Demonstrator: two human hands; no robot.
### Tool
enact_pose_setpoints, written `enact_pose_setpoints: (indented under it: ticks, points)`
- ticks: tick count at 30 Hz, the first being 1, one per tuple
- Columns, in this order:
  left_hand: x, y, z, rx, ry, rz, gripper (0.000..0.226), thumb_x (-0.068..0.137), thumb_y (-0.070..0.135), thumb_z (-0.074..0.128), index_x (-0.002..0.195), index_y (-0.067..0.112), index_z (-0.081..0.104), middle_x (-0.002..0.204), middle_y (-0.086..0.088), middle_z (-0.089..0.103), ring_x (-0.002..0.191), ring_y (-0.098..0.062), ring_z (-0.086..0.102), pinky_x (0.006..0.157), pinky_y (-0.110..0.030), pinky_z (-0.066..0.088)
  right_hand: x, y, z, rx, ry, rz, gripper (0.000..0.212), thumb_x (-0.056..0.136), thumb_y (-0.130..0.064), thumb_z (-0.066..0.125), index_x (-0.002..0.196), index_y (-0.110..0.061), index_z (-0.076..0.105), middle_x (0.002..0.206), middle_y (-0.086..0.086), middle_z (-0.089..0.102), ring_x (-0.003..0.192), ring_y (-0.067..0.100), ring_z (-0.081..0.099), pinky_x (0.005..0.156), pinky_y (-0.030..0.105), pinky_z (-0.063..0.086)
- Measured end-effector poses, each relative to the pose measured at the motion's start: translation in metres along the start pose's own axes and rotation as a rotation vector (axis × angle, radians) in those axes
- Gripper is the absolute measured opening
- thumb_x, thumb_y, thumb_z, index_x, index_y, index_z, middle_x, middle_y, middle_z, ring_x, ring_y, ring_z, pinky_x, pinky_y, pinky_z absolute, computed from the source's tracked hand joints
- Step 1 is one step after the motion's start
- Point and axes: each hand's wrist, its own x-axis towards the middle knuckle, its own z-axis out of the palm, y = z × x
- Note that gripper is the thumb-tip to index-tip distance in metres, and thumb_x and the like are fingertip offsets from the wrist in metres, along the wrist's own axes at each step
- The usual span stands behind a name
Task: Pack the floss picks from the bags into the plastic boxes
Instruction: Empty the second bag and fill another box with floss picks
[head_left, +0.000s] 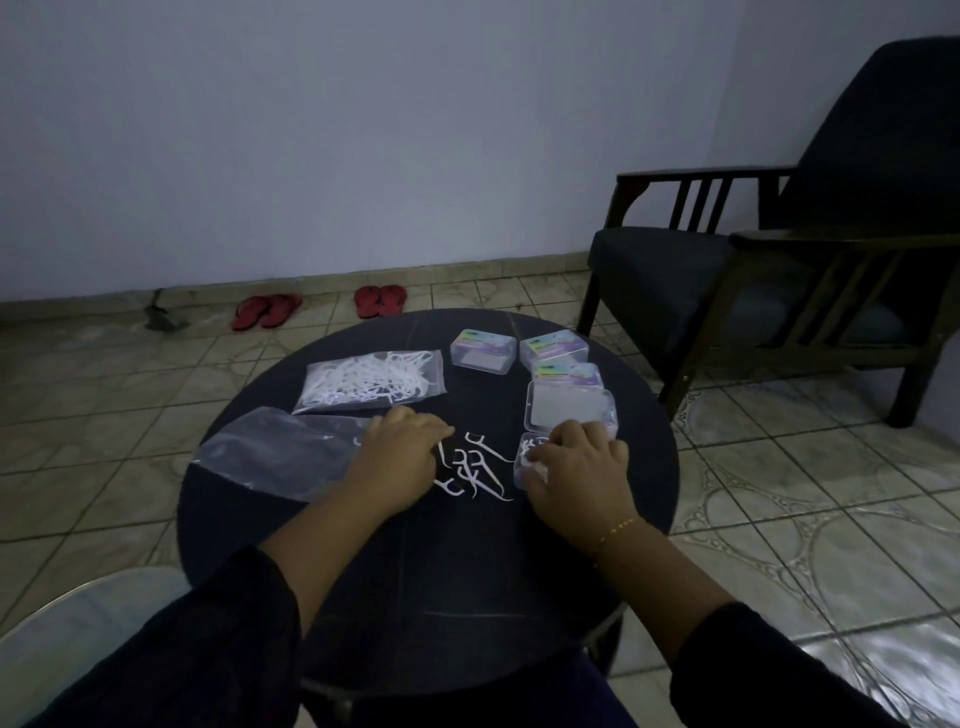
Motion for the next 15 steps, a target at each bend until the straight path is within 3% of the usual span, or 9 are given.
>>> enact_pose_setpoints:
  ticks: [2,5,11,15]
  points:
    - [-0.005,-0.013,-0.003,0.037,-0.06,-0.015,0.061,0.086,0.009,0.046,0.142,0.032,0.038,0.147,0.015,0.036,0.132,-0.013,0.026,0.101,-0.033,0.02,0.001,-0.012,0.002,-0.041,-0.038,-0.071,0.045,0.089,-0.055,0.044,0.122,-0.028,0.059,0.134,-0.002,0.041,0.123,0.021,0.031,0.096,0.038,0.026]
    - [-0.008,-0.025,-0.007,0.054,-0.157,-0.013,0.068,0.083,0.012,0.049,0.146,0.031,0.03,0.152,0.013,0.027,0.139,-0.014,0.017,0.107,-0.037,0.014,0.003,-0.027,0.003,-0.1,-0.071,-0.152,0.057,0.086,-0.061,0.045,0.131,-0.026,0.051,0.154,0.002,0.018,0.136,0.023,0.018,0.103,0.042,0.021]
    - [-0.004,-0.029,-0.002,0.088,-0.23,0.041,0.071,0.085,0.038,0.052,0.149,0.028,0.022,0.155,0.01,0.023,0.142,-0.016,0.012,0.109,-0.04,0.01,0.017,-0.05,0.007,-0.181,-0.137,-0.173,0.073,0.086,-0.069,0.039,0.137,-0.017,0.044,0.158,0.004,0.005,0.14,0.024,0.009,0.106,0.044,0.017]
    - [-0.001,-0.022,0.001,0.055,-0.205,0.057,0.056,0.089,0.044,0.049,0.141,0.026,0.037,0.147,0.007,0.038,0.138,-0.015,0.02,0.109,-0.041,0.013,0.027,-0.052,0.013,-0.252,-0.259,-0.106,0.081,0.087,-0.069,0.037,0.143,-0.012,0.035,0.159,0.006,0.001,0.142,0.024,0.005,0.109,0.046,0.014]
